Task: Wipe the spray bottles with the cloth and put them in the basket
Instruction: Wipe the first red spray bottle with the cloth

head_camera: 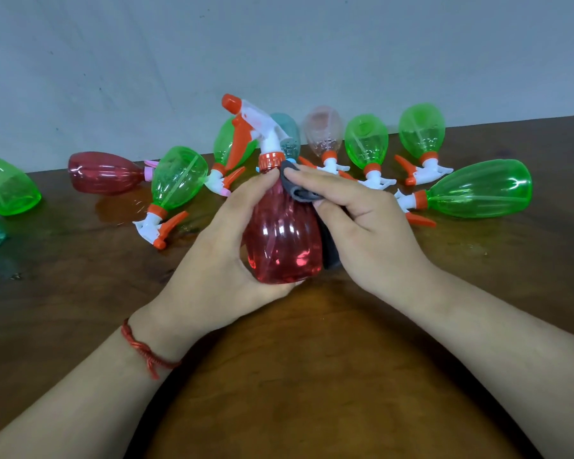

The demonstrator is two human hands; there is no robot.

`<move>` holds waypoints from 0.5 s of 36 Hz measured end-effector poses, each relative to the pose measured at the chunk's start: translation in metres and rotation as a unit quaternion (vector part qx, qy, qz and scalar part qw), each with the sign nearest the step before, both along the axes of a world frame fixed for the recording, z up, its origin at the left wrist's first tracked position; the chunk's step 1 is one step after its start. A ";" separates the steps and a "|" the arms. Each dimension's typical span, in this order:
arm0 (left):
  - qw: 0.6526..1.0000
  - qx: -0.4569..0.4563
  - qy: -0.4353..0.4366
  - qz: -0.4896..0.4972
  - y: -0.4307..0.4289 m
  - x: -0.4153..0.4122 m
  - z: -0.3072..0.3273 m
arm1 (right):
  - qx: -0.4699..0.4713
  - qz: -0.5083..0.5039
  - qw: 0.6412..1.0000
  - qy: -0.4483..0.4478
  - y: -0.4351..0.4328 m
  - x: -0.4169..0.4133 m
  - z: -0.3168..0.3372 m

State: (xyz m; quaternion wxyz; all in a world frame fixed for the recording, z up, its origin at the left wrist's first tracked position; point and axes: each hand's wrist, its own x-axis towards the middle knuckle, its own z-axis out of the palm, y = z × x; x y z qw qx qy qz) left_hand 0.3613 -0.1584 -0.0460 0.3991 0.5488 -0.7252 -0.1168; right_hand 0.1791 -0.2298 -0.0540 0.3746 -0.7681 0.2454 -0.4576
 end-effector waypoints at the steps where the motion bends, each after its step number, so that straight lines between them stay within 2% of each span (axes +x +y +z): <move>1: 1.000 -0.003 0.015 0.016 0.003 0.000 -0.001 | -0.009 -0.001 1.000 0.010 0.000 0.000 -0.001; 2: 1.000 -0.008 0.023 0.014 0.007 -0.001 -0.004 | -0.020 0.000 1.000 0.022 0.000 0.000 -0.002; 4: 0.993 0.001 0.111 0.029 0.013 0.007 -0.017 | -0.041 0.005 0.998 0.043 0.000 -0.001 -0.004; 8: 0.970 -0.014 0.226 0.085 0.005 0.019 -0.022 | -0.080 0.018 0.995 0.060 0.003 0.000 -0.005; 10: 0.960 -0.015 0.261 0.106 0.004 0.024 -0.021 | -0.085 0.030 0.994 0.058 0.005 0.000 -0.006; 14: 0.947 -0.039 0.293 0.128 0.001 0.028 -0.021 | -0.086 0.039 0.994 0.059 0.006 0.000 -0.007; 18: 0.957 -0.044 0.259 0.119 0.003 0.029 -0.021 | -0.051 0.034 0.997 0.052 0.006 0.002 -0.007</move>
